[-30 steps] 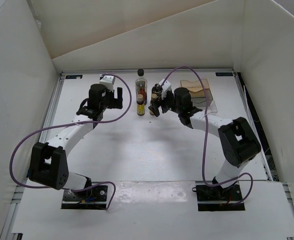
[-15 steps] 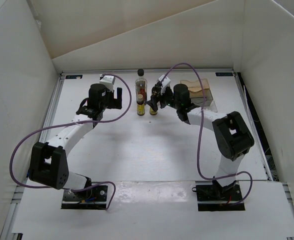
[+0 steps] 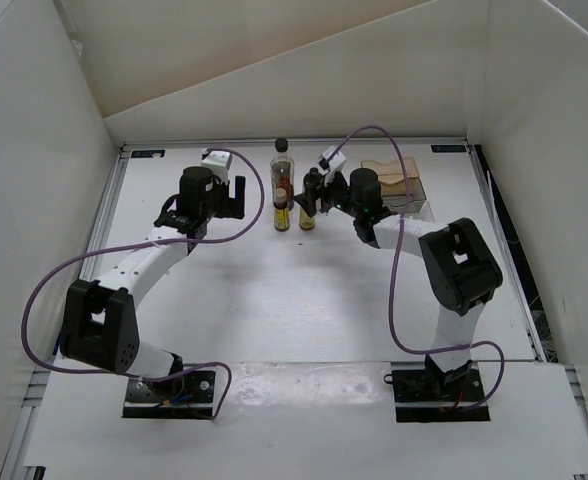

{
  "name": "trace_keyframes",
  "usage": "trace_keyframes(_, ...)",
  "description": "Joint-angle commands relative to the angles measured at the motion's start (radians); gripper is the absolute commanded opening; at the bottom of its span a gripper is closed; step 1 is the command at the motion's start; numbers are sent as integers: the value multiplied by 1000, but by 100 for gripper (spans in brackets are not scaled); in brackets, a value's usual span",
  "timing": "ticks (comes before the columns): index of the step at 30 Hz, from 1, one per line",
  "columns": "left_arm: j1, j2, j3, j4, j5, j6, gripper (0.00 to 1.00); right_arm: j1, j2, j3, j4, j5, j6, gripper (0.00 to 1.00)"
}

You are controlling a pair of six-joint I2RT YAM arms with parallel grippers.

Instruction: Organize the condiment bottles

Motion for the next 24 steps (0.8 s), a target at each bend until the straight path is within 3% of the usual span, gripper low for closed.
trace_keyframes(1, 7, -9, 46, 6, 17, 7, 100, 1, 16, 2, 88, -4, 28, 77)
trace_keyframes(17, 7, -5, 28, 6, 17, 1, 100, 2, 48, -24, 125, -5, 91, 66)
trace_keyframes(24, 5, -6, 17, 12, 16, -3, 100, 4, 55, -35, 122, -4, 88, 52)
